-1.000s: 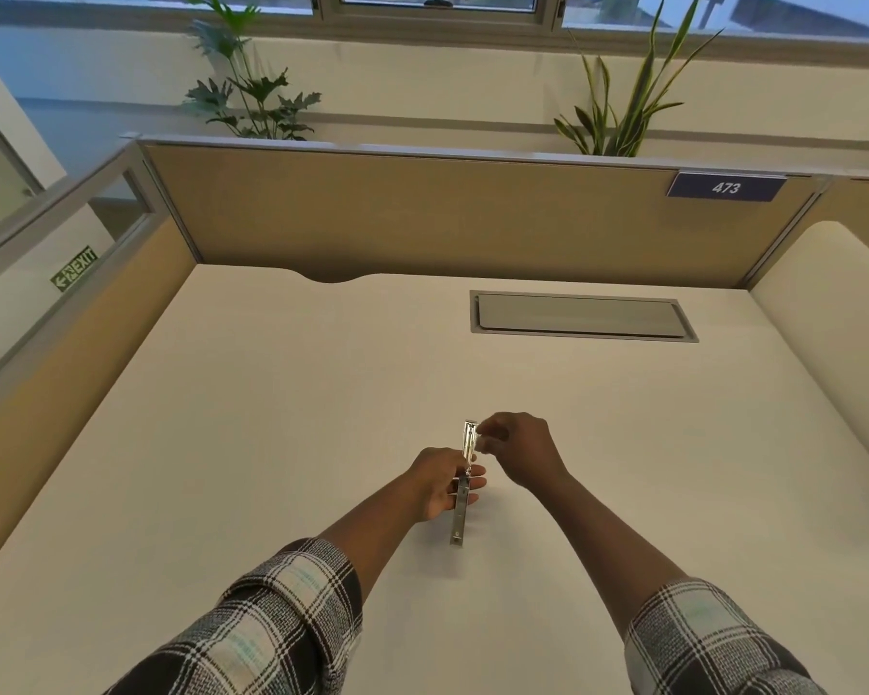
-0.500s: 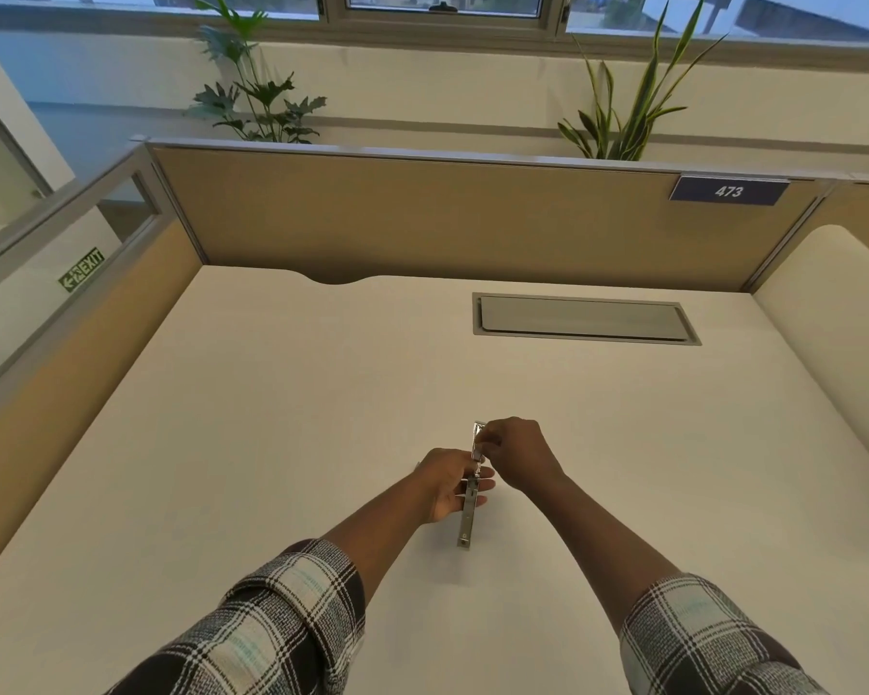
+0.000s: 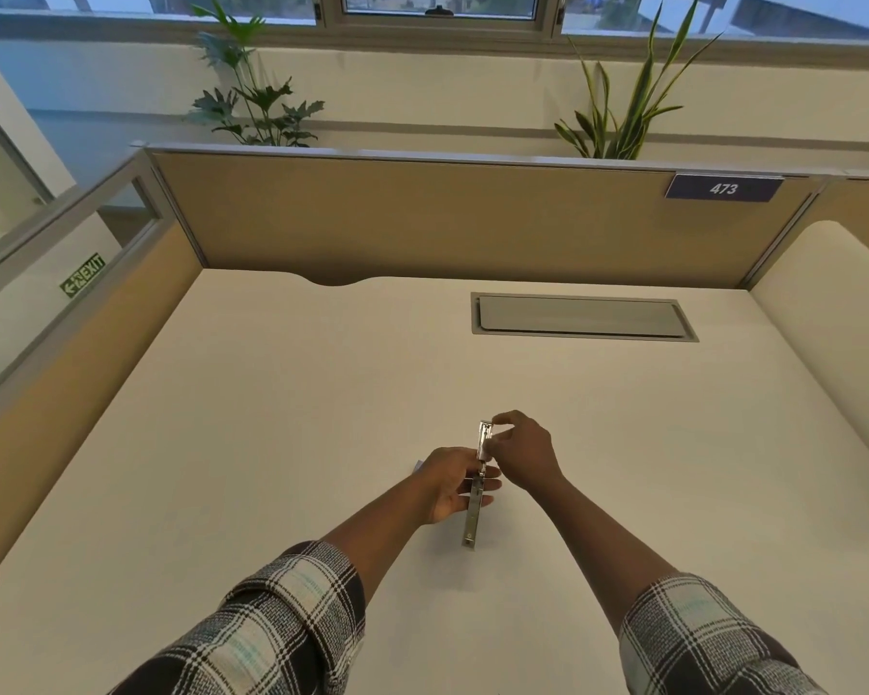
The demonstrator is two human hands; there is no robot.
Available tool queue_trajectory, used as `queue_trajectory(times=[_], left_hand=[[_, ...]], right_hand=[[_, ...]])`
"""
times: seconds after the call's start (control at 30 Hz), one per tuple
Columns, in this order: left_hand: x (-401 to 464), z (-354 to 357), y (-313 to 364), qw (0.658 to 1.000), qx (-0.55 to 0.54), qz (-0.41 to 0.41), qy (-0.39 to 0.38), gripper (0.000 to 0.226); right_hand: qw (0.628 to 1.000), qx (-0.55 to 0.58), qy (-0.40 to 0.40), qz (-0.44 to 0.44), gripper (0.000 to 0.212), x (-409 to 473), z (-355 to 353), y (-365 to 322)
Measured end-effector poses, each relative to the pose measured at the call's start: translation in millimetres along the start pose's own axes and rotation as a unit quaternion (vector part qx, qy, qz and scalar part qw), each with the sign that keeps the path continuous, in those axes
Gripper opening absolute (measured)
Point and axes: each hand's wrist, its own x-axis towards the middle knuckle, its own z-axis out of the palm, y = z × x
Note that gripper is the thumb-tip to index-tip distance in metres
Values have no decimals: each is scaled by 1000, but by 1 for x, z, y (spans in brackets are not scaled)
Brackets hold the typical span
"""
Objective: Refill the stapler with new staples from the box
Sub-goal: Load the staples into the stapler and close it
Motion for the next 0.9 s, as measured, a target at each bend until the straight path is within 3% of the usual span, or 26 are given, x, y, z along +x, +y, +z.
queue_trajectory(times=[0.33,0.57,0.9], left_hand=[[-3,3,1,1000,6,8,-7,18],[-3,2,0,1000,2,15,-6,20],[-5,2,0,999,14,27,-7,23]], right_hand=[[1000,1,-9,-20,37,-6,1,6],[998,22,-50,-18,53,-6,-2,9],[998,34,-21,-39,39,-8,1,10]])
